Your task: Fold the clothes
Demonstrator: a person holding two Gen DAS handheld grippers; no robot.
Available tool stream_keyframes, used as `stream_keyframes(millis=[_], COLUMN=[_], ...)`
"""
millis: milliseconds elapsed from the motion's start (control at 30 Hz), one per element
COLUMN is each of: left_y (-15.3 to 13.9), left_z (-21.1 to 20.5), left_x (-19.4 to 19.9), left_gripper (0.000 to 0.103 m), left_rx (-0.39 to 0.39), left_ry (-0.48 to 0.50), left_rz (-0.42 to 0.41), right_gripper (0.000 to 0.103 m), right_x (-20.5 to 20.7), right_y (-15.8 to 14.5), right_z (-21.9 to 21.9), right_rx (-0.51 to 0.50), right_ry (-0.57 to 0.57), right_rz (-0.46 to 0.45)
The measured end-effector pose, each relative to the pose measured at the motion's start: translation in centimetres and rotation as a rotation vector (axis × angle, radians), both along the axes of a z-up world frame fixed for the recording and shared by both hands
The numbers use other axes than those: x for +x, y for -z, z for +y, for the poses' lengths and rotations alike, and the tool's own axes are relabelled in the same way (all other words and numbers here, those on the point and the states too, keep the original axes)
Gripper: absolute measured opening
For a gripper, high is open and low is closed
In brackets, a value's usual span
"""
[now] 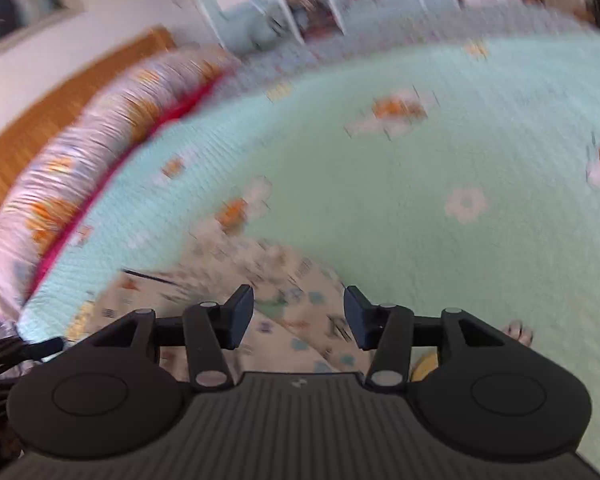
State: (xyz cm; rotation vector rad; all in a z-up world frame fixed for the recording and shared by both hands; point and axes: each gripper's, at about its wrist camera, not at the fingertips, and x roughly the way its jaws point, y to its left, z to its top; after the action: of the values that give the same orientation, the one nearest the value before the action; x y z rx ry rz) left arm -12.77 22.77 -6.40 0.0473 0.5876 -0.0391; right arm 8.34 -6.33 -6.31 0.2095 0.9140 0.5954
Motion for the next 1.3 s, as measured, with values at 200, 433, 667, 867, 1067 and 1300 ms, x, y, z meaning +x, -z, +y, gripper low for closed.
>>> stream_keyframes(millis=[200,433,667,867,1067,1300], left_y=[0.4,0.7,0.6,0.0,-0.6,-1.2], left_z=[-0.7,-1.0,-1.8,-4.4,-5.9,-6.8], left_x=[0.7,3.9,6.3,7.7,8.9,9.8], left_gripper=[0.058,0.071,0.071,0.071,0.072,0.074], left_rx=[-0.001,-0.057,-0.097,-0.057,-0.017,-0.004], left_ry=[0.001,-0.126,-0.139,-0.084,-0.055,-0.055], left_rz=[0.038,0.159,0.206,0.212,0.213,0.203], right_gripper=[0.052,0.002,0.002,0.004,0.006,0.007], right_x=[3.0,1.6,-1.6,-2.3,-3.2,-3.7], right_y=[5.8,2.9,-5.2,-1.9,1.0,0.5], right_z=[4.5,3.0,-9.3,-12.4,-11.5,-11.2], right_rx=[-0.024,-0.091,0.06,0.003,0.012,0.016], right_ry=[0.031,0.202,0.512,0.555,0.535,0.52], right_rz=[0.157,-0.015,-0.263,-0.136,-0.064,-0.073])
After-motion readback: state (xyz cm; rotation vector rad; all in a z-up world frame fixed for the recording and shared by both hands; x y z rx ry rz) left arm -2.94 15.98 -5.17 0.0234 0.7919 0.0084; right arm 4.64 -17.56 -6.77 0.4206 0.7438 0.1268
